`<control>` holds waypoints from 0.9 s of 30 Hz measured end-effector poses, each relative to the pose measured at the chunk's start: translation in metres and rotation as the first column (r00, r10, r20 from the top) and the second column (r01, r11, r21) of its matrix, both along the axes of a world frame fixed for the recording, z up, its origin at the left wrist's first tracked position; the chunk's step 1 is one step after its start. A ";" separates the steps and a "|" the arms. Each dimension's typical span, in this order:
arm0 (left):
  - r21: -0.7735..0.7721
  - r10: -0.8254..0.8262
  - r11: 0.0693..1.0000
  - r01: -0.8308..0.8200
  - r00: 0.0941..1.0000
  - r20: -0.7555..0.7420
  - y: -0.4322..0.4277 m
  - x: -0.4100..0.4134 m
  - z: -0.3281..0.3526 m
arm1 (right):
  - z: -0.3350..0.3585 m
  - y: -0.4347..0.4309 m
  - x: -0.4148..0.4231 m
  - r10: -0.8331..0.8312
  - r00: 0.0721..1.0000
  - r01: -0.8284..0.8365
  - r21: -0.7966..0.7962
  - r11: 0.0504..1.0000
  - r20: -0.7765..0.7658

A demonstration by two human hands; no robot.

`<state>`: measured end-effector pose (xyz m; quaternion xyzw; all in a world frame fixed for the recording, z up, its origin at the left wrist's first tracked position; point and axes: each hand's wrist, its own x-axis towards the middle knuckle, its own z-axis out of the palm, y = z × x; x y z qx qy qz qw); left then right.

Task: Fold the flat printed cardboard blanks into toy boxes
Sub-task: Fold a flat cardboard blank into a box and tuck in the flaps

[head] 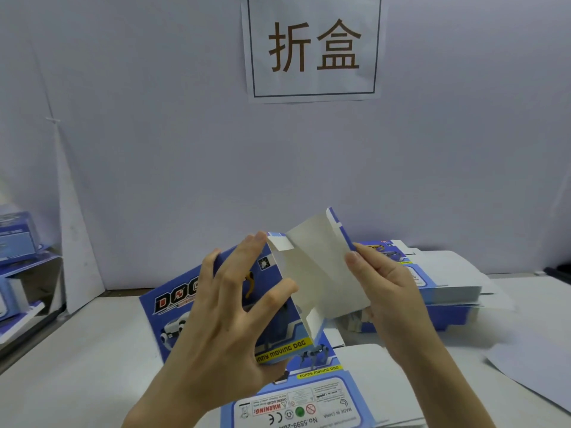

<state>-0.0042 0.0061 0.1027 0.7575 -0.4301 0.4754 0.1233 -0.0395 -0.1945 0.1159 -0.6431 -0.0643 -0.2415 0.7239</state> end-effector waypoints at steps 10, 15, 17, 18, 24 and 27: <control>0.042 -0.007 0.999 0.006 1.000 0.019 -0.005 -0.004 -0.002 | 0.003 0.005 -0.004 -0.230 0.970 0.225 0.077 0.971 0.073; -0.057 0.001 0.998 -0.001 1.000 0.005 -0.003 -0.006 0.004 | 0.007 0.003 -0.008 -0.165 0.979 0.162 0.033 0.986 0.119; -0.079 0.024 0.997 -0.023 1.000 0.005 -0.003 -0.005 0.004 | 0.008 0.006 -0.011 0.020 0.993 -0.009 -0.094 0.996 0.120; -0.088 0.029 0.996 -0.029 1.000 0.002 -0.002 -0.004 0.004 | 0.008 0.008 -0.011 0.130 0.985 -0.112 -0.158 0.981 0.111; -0.119 -0.007 0.993 0.000 0.998 -0.058 0.003 -0.002 0.000 | 0.004 0.031 -0.010 0.289 0.944 -0.241 -0.268 0.933 0.159; -0.150 -0.034 0.988 0.026 0.998 -0.049 0.000 -0.001 -0.002 | -0.002 0.041 -0.006 0.213 0.955 -0.149 -0.288 0.946 0.204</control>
